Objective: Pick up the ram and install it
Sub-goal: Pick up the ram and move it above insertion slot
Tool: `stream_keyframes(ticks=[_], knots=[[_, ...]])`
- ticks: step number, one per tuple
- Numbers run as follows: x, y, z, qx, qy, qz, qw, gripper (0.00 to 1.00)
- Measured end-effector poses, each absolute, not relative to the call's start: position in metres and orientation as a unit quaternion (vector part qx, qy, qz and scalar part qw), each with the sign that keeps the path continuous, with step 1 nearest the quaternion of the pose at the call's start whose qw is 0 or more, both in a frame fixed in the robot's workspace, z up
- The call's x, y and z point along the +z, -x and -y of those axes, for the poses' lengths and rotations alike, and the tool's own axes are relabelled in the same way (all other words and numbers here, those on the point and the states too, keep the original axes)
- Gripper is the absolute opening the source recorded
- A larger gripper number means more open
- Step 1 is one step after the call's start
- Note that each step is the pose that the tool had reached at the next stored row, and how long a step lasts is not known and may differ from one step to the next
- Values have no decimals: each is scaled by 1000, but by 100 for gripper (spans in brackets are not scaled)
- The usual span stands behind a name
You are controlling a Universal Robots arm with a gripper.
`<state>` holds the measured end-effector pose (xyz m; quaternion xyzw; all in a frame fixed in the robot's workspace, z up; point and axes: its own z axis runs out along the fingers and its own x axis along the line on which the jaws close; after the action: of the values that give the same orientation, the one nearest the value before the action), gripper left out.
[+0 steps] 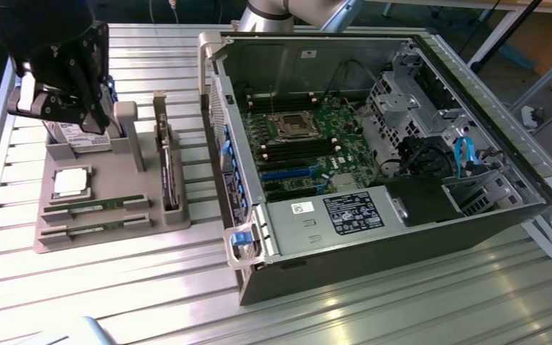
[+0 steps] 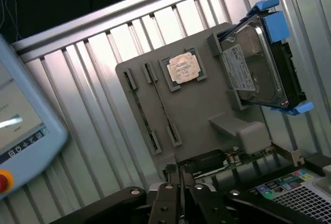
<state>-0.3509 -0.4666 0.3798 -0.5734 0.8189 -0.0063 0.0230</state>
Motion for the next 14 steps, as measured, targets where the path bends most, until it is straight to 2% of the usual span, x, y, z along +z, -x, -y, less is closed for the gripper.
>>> stream_keyframes(ticks=[7,14], knots=[[377,351,467,-5,618,-786,24,16],[361,351,467,-4,619,-785,23,16]])
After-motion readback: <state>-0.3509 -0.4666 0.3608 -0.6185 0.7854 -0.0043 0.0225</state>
